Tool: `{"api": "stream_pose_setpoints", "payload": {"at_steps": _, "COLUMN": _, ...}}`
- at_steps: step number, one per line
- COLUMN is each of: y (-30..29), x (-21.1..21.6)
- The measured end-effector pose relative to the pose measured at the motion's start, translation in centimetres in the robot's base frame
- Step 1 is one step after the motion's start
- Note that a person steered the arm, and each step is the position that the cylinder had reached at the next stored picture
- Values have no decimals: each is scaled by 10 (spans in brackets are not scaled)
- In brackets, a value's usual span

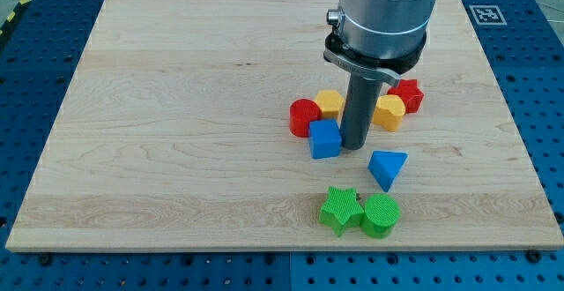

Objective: Move the blue triangle to the top right of the green circle

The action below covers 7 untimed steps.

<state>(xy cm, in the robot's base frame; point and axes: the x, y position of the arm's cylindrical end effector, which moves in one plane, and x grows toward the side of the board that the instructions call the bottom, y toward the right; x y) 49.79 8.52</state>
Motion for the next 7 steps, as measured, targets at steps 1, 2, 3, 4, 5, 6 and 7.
{"api": "stream_pose_setpoints", "payload": {"at_steps": 1, "y": 39, "x": 16}}
{"api": "stream_pose_setpoints", "payload": {"at_steps": 2, "y": 46, "x": 20}}
{"api": "stream_pose_setpoints", "payload": {"at_steps": 3, "y": 56, "x": 43}}
{"api": "stream_pose_setpoints", "payload": {"at_steps": 4, "y": 54, "x": 44}}
{"api": "stream_pose_setpoints", "payload": {"at_steps": 5, "y": 39, "x": 41}}
{"api": "stream_pose_setpoints", "payload": {"at_steps": 6, "y": 12, "x": 34}}
{"api": "stream_pose_setpoints", "payload": {"at_steps": 7, "y": 2, "x": 33}}
